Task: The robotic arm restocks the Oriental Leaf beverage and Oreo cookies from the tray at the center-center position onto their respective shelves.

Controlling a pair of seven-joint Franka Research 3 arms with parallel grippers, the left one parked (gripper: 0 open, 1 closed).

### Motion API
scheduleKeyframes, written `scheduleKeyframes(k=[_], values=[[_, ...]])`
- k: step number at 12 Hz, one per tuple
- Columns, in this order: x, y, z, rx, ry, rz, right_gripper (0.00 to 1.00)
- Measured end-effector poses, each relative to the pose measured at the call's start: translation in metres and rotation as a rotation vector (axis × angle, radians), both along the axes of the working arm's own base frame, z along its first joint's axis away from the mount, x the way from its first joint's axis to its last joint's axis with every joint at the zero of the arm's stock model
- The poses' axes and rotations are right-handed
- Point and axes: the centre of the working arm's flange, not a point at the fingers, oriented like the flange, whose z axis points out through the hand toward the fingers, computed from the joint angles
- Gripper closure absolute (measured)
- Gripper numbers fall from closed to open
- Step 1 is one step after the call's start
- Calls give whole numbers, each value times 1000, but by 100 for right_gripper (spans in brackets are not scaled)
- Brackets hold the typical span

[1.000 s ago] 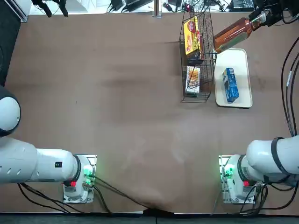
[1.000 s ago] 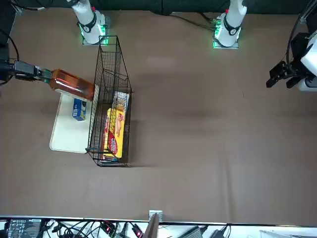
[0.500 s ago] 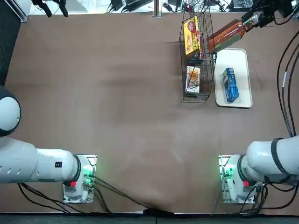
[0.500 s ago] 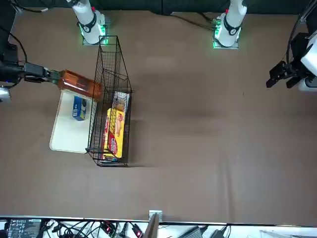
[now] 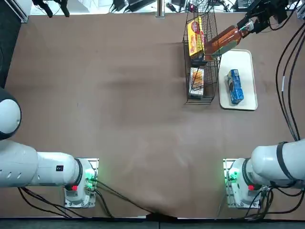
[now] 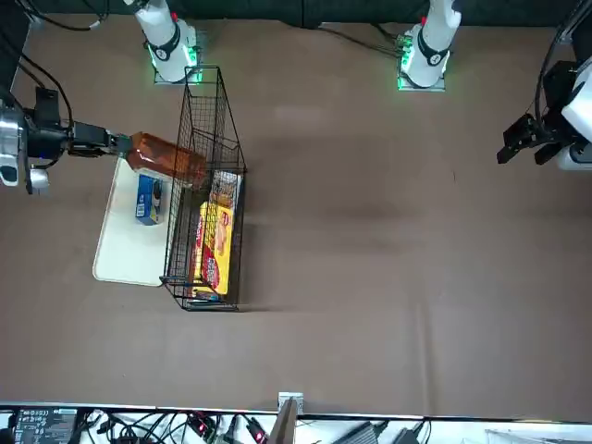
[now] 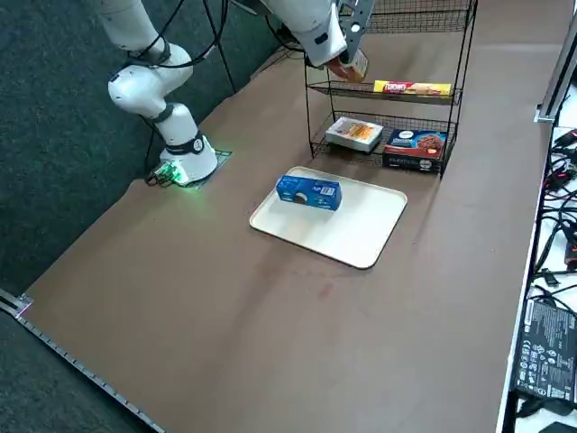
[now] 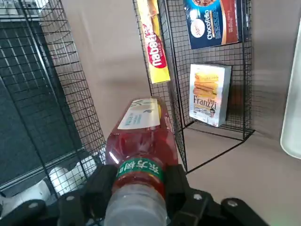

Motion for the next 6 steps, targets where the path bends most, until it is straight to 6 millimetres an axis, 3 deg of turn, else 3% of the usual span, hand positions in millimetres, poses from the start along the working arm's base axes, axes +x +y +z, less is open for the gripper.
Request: scheduleKeyframes(k=[3, 6], values=[[-9, 5, -7, -12, -3, -21, 41], [-15, 22, -9, -30, 13, -36, 41]])
